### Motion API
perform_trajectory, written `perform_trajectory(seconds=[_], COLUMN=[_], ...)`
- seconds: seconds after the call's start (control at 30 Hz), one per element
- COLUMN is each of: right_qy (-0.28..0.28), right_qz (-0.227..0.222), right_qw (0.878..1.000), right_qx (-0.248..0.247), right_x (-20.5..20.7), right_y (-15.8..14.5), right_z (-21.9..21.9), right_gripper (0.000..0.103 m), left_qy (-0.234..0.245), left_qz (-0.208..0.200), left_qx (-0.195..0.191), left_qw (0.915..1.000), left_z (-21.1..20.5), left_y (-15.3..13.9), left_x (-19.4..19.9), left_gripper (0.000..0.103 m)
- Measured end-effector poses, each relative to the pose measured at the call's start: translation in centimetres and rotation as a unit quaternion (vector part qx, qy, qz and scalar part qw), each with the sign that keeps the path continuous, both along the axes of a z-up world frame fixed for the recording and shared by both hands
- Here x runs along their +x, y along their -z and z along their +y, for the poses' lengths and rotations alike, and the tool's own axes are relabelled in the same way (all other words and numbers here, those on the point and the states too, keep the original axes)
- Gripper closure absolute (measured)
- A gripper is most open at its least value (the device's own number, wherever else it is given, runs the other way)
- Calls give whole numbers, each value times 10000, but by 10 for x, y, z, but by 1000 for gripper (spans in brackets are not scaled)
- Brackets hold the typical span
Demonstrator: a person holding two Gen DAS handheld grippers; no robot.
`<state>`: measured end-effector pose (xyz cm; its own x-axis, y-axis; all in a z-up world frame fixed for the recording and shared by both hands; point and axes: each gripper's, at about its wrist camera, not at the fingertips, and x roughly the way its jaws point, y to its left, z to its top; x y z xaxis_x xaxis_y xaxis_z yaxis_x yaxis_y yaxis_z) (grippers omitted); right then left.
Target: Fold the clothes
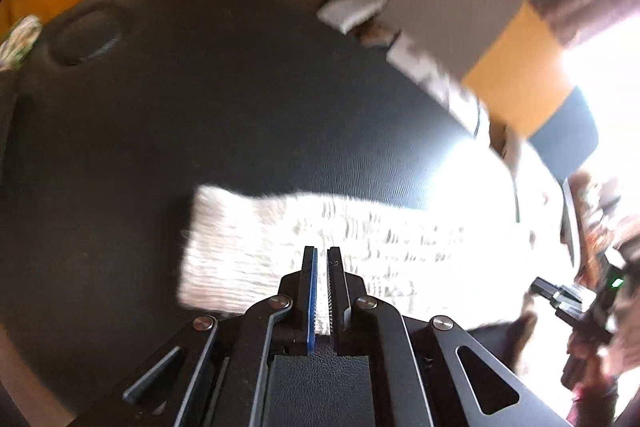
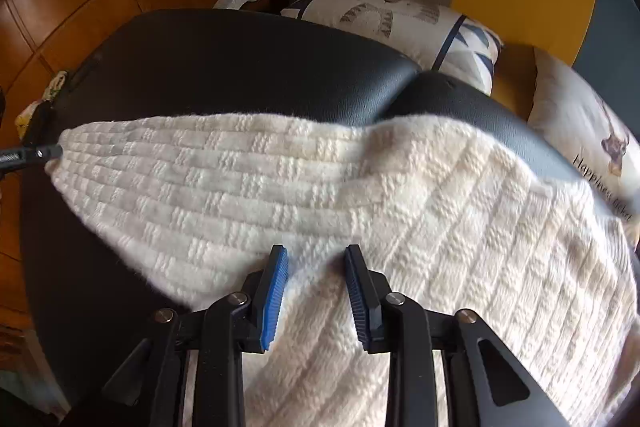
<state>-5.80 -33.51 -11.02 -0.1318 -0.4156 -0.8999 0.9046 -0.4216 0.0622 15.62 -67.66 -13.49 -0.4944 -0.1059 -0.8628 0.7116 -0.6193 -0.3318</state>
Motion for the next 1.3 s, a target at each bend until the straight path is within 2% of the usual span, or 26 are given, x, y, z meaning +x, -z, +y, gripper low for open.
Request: perform_trajectory(seconds=[0.07,0.2,0.33,0.43,0.5,0.6,0.7,0.87,0.97,1.0,1.1,1.23,1.3], right_qy=[44,14,167,168,182,363,689,1257,1582,1583,1793,2102,2251], right_qz=[59,86,-471,-468,-397,-257,-377,-93,4,0,-239,-621,-811], right_qw=[10000,9999,9974,9965,9969,9976,9961,9920,9868,9870,9832,9715,9630], right_qx=[1,-81,-516,-677,-652,-532,-412,-72,337,270,-236,-906,-1239], right_x=[1,8,2,-1,-3,-11,-16,-8,-6,-1,-5,-14,-19], right_y=[3,7,-7,-21,-25,-24,-15,-1,17,20,16,9,6], right_z=[-5,-12,10,49,76,126,176,239,274,285,314,353,373], right_gripper=[73,71,71,71,71,71,71,71,71,71,71,71,71], left_qy=[-102,-402,-586,-701,-622,-232,576,1992,2460,2559,2697,2809,2798], left_qz=[-475,-450,-706,-622,-328,138,449,618,408,277,-307,-553,-686], left_qx=[-161,-232,-458,-454,-488,-404,-319,-253,-383,-431,-614,-1132,-1248], left_qw=[9987,9979,9947,9946,9963,9988,9968,9777,9677,9654,9605,9514,9494], left_z=[0,-13,-17,-9,12,58,121,242,296,307,320,329,325], left_y=[16,23,17,5,-9,-22,-28,-19,-8,-3,17,19,20], left_x=[-9,-10,-12,-7,-4,-9,-42,-109,-148,-158,-186,-190,-193], left_gripper=[98,97,97,97,97,97,97,97,96,94,93,92,92])
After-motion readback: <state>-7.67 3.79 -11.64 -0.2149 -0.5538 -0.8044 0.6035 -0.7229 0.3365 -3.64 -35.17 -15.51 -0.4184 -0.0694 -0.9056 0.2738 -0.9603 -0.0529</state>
